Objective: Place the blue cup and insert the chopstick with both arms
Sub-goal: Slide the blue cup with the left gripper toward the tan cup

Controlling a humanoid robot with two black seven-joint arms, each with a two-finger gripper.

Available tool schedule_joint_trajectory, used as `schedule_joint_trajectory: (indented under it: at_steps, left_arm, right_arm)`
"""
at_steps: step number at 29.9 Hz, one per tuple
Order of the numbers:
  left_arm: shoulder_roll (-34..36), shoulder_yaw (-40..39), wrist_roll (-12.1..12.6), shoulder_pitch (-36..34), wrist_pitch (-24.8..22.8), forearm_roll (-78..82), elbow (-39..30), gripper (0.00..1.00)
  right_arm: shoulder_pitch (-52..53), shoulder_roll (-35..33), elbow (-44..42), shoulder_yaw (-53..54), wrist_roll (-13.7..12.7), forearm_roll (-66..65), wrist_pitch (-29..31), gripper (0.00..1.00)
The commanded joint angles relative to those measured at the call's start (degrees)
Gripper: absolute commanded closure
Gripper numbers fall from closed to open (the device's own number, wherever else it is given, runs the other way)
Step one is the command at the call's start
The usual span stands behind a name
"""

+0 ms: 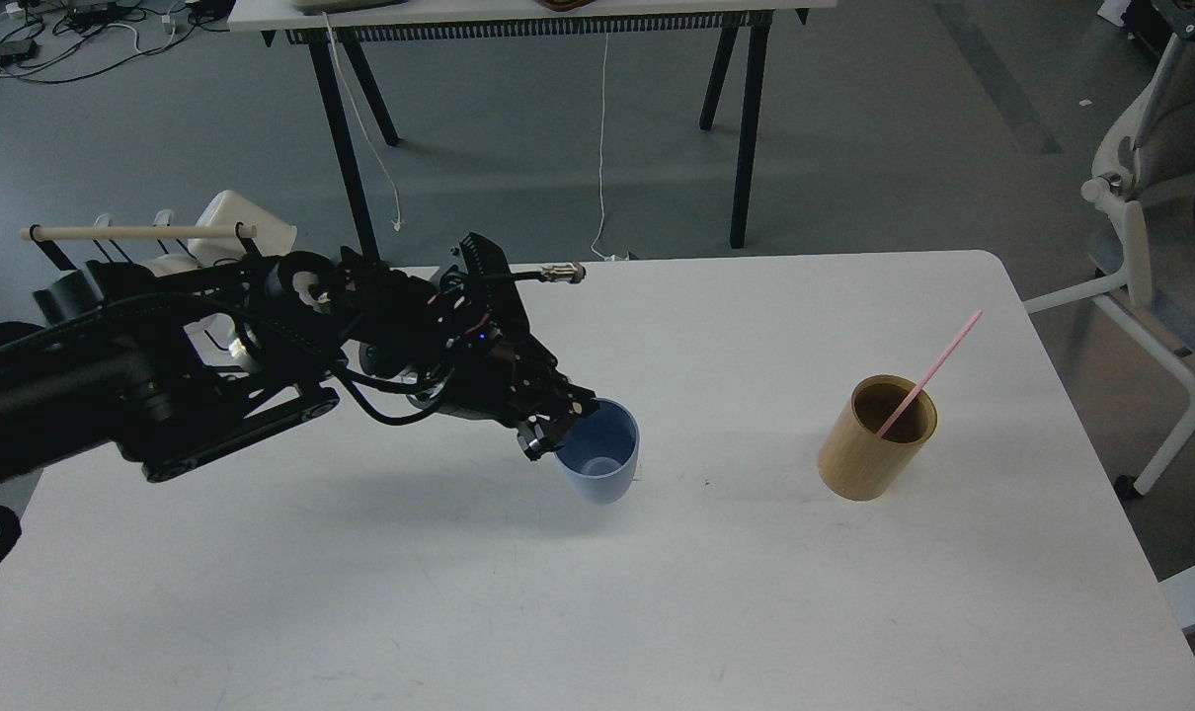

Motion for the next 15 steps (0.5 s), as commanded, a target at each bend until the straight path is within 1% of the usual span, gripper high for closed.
schedule_joint_trajectory:
  at_steps: [1, 4, 7, 9, 12, 15]
  left_arm:
    - [-7.9, 0.1, 2.4, 0.3, 0.0, 0.0, 3.8, 0.96]
    - [-12.3, 0.2, 3.1, 0.7, 0.0, 0.0, 9.2, 0.96]
    - [-15.7, 0.8, 4.2, 0.9, 0.0, 0.0, 14.3, 0.95]
    - [-17.6, 0.8, 4.2, 0.9, 0.0, 0.0, 16.9, 0.95]
    - [-18.5, 0.6, 3.9, 0.9, 0.0, 0.0, 17.6, 0.93]
    - [-18.5, 0.2, 3.6, 1.0, 0.0, 0.0, 17.6, 0.9]
  right_arm:
    - [-0.2, -0.4, 0.0, 0.1, -0.2, 0.0, 0.0, 0.0]
    - [-0.3, -0.4, 0.0, 0.1, -0.2, 0.0, 0.0, 0.0]
    - [-0.6, -0.3, 0.0, 0.0, -0.2, 0.0, 0.0, 0.0]
    - [-0.6, -0.2, 0.1, -0.1, -0.2, 0.0, 0.0, 0.0]
    - [-0.5, 0.2, 0.5, -0.1, -0.2, 0.0, -0.3, 0.0]
    - [-0.4, 0.2, 0.6, -0.1, -0.2, 0.0, -0.6, 0.0]
